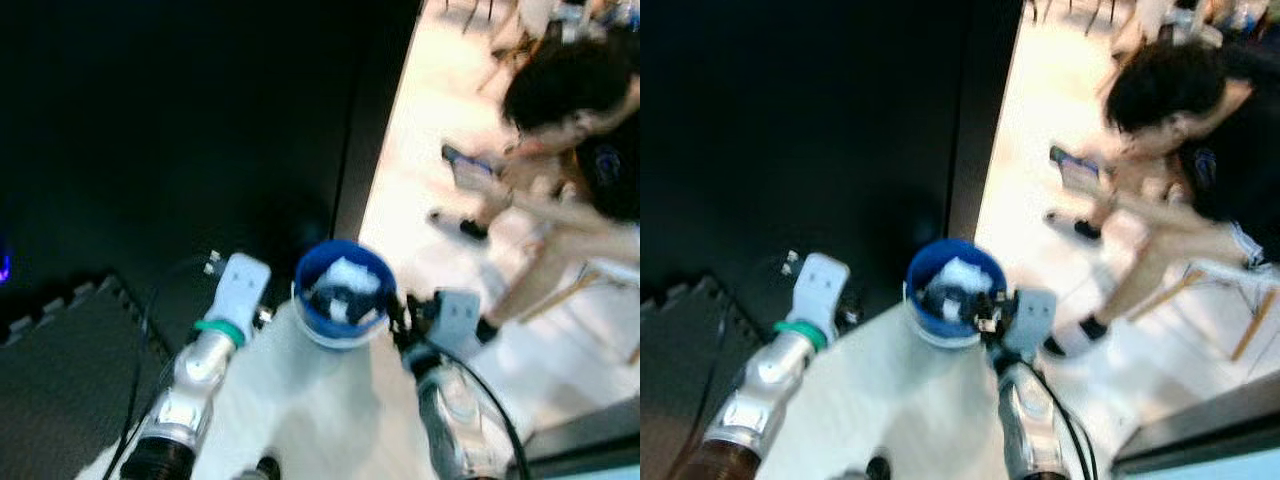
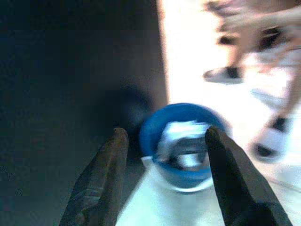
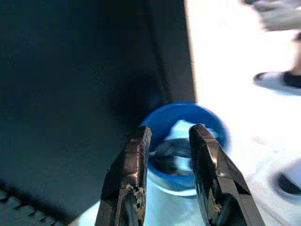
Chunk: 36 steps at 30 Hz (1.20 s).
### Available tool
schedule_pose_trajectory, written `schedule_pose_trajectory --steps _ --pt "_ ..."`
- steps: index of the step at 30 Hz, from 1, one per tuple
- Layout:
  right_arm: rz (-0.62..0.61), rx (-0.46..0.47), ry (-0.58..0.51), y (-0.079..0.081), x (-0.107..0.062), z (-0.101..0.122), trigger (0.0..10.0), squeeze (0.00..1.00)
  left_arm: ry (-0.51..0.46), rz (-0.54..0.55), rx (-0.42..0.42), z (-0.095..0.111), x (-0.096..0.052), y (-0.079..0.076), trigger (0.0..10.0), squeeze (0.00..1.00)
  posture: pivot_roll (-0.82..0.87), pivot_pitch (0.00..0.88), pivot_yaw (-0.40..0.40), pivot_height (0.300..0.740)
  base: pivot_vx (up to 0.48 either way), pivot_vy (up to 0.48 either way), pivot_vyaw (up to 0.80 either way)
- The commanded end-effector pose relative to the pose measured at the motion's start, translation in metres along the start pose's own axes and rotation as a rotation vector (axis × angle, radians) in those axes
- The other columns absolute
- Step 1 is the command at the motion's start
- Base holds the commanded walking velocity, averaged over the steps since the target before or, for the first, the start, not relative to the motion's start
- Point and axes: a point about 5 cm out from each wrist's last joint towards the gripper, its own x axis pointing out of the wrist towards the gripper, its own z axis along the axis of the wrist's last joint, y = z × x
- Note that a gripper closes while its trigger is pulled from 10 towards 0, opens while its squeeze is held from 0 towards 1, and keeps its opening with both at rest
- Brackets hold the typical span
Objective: Clean up the room
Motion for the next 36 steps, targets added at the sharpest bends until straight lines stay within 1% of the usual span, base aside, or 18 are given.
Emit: schedule_pose_trajectory --steps 1,9,12,13,14,15,16,18,20,21,22,24,25,26,27,28,31,36 --pt "-0.015 0.008 0.012 -0.002 -0.003 -0.005 10.0 0.00 0.034 0.002 0.015 -0.007 -0.003 0.003 10.0 0.00 0.06 0.058 0.010 0.740 -0.442 0.000 0.00" --pt "-0.023 0.008 0.018 -0.004 -0.004 -0.006 10.0 0.00 0.040 -0.002 0.014 -0.006 -0.003 0.002 10.0 0.00 0.05 0.059 0.009 0.740 -0.435 0.000 0.00" --pt "-0.025 0.010 0.021 -0.004 -0.004 -0.007 10.0 0.00 0.050 -0.006 0.011 -0.007 -0.002 0.002 10.0 0.00 0.06 0.059 0.011 0.740 -0.240 0.000 -0.68" --pt "-0.028 0.011 0.027 -0.005 -0.004 -0.009 10.0 0.00 0.082 -0.026 -0.003 -0.010 -0.002 -0.001 10.0 0.00 0.06 0.059 0.011 0.740 0.000 0.000 -0.80" --pt "-0.028 0.011 0.027 -0.005 -0.004 -0.009 10.0 0.00 0.082 -0.026 -0.003 -0.010 -0.002 -0.001 10.0 0.00 0.06 0.059 0.011 0.740 0.000 0.000 -0.80" --pt "-0.031 0.011 0.036 -0.006 -0.005 -0.011 10.0 0.00 0.123 -0.052 -0.024 -0.015 -0.002 -0.004 10.0 0.00 0.06 0.059 0.011 0.740 0.000 0.000 -0.80" --pt "-0.031 0.011 0.036 -0.006 -0.005 -0.011 10.0 0.00 0.123 -0.052 -0.024 -0.015 -0.002 -0.004 10.0 0.00 0.06 0.059 0.011 0.740 0.000 0.000 -0.80" --pt "-0.036 0.004 0.060 -0.009 -0.008 -0.017 10.0 0.00 0.194 -0.100 -0.038 -0.026 -0.005 -0.009 10.0 0.00 0.05 0.059 0.013 0.740 0.000 0.000 -0.80" --pt "-0.044 -0.036 0.144 -0.019 -0.017 -0.033 10.0 0.00 0.296 -0.143 -0.001 -0.044 -0.011 -0.009 10.0 0.00 0.05 0.059 0.013 0.740 0.000 0.000 -0.80" --pt "-0.044 -0.036 0.144 -0.019 -0.017 -0.033 10.0 0.00 0.296 -0.143 -0.001 -0.044 -0.011 -0.009 10.0 0.00 0.05 0.059 0.013 0.740 0.000 0.000 -0.80" --pt "-0.049 -0.046 0.179 -0.024 -0.021 -0.039 10.0 0.00 0.329 -0.157 0.008 -0.050 -0.014 -0.008 10.0 0.00 0.05 0.058 0.012 0.740 0.000 0.000 -0.80" --pt "-0.053 -0.050 0.198 -0.026 -0.023 -0.043 10.0 0.00 0.344 -0.162 0.011 -0.053 -0.015 -0.007 10.0 0.00 0.05 0.058 0.012 0.740 0.000 0.000 -0.80" --pt "-0.066 -0.061 0.253 -0.033 -0.032 -0.053 10.0 0.00 0.387 -0.153 0.050 -0.063 -0.019 -0.001 10.0 0.00 0.05 0.058 0.012 0.740 0.000 0.000 -0.80" --pt "-0.099 -0.071 0.343 -0.045 -0.048 -0.069 10.0 0.00 0.444 -0.131 0.119 -0.079 -0.028 0.010 10.0 0.00 0.05 0.058 0.012 0.740 0.000 0.000 -0.80" --pt "-0.115 -0.073 0.373 -0.049 -0.055 -0.075 10.0 0.00 0.463 -0.126 0.135 -0.084 -0.031 0.013 10.0 0.00 0.05 0.058 0.012 0.740 0.000 0.000 -0.80" --pt "-0.115 -0.073 0.373 -0.049 -0.055 -0.075 10.0 0.00 0.463 -0.126 0.135 -0.084 -0.031 0.013 10.0 0.00 0.05 0.058 0.012 0.740 0.000 0.000 -0.80" --pt "-0.145 -0.058 0.399 -0.053 -0.065 -0.082 10.0 0.00 0.470 -0.125 0.122 -0.085 -0.034 0.015 10.0 0.00 0.05 0.060 0.012 0.740 0.000 0.000 -0.80" --pt "-0.134 -0.056 0.391 -0.050 -0.067 -0.083 10.0 0.00 0.469 -0.141 0.105 -0.084 -0.034 0.011 10.0 0.00 0.05 0.060 0.012 0.740 0.000 0.000 -0.80"
